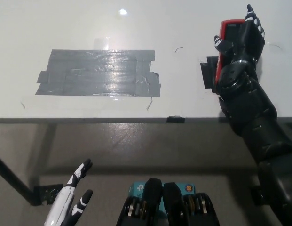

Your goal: The robot first picks the multimeter with right hand and then unfolds the black stand on the back of it using left hand

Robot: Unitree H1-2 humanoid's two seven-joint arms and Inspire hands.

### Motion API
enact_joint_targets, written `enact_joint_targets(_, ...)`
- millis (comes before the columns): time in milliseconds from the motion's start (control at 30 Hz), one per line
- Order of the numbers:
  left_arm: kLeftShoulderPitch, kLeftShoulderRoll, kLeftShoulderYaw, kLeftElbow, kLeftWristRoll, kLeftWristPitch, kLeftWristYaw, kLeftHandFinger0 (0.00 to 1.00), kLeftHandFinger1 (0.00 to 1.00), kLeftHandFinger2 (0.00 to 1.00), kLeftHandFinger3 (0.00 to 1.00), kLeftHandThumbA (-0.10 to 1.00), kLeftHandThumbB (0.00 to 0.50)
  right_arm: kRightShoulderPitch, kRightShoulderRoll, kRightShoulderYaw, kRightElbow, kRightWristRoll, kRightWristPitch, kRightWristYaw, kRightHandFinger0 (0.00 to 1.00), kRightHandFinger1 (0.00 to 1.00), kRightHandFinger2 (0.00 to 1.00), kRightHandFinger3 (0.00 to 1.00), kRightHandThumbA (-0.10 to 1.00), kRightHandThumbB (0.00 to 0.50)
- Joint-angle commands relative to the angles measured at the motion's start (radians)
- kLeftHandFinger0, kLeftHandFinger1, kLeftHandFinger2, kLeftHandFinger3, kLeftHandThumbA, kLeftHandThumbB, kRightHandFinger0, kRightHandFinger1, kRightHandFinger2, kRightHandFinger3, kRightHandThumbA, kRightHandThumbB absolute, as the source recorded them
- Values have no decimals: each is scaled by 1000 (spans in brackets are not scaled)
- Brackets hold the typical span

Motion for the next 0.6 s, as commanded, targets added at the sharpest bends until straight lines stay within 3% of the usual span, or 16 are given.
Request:
enact_joint_targets(0,-13,16,-1,-33,-1,-41,0,1000,1000,1000,1000,1000,170,-44,-9,1,-52,2,33,-23,1000,1000,1000,1000,769,437)
enact_joint_targets(167,-22,17,-1,-29,-3,-42,0,1000,1000,1000,1000,1000,170,-54,-9,1,-14,8,19,-28,1000,1000,1000,1000,767,452)
enact_joint_targets(200,-25,16,0,-29,-2,-40,1,1000,1000,1000,1000,1000,170,-62,-10,2,6,2,14,-63,1000,1000,1000,1000,707,446)
enact_joint_targets(233,-24,16,0,-30,-3,-40,1,1000,1000,1000,1000,1000,171,-65,-9,2,15,-1,12,-78,828,1000,1000,1000,683,438)
enact_joint_targets(267,-25,16,0,-29,-1,-42,2,1000,1000,1000,1000,1000,174,-68,-13,17,28,-19,16,-100,319,524,881,1000,518,383)
enact_joint_targets(300,-25,16,0,-28,-1,-44,3,1000,1000,1000,1000,1000,174,-67,-19,33,34,-35,13,-108,64,201,461,708,322,336)
enact_joint_targets(333,-25,15,1,-29,-2,-42,4,1000,1000,1000,1000,1000,175,-63,-24,44,42,-43,0,-114,3,8,115,321,-39,290)
enact_joint_targets(367,-24,14,1,-33,-5,-38,2,1000,1000,1000,1000,1000,175,-61,-25,51,53,-40,-10,-115,0,0,14,169,-98,292)
enact_joint_targets(400,-33,16,2,-29,-8,-39,1,1000,1000,1000,1000,1000,177,-64,-27,52,68,-32,-28,-114,0,1,59,180,-100,308)
enact_joint_targets(433,-34,17,2,-27,-8,-43,1,1000,1000,1000,1000,1000,176,-61,-26,41,77,-14,-50,-110,0,17,200,267,-100,302)
enact_joint_targets(533,-37,19,2,-20,-11,-51,1,1000,1000,1000,1000,1000,179,-57,-25,31,94,6,-76,-103,0,82,476,541,-100,303)
enact_joint_targets(567,-36,20,2,-25,-12,-45,-1,1000,1000,1000,1000,1000,187,-51,-25,24,97,15,-96,-104,0,112,505,556,-100,305)
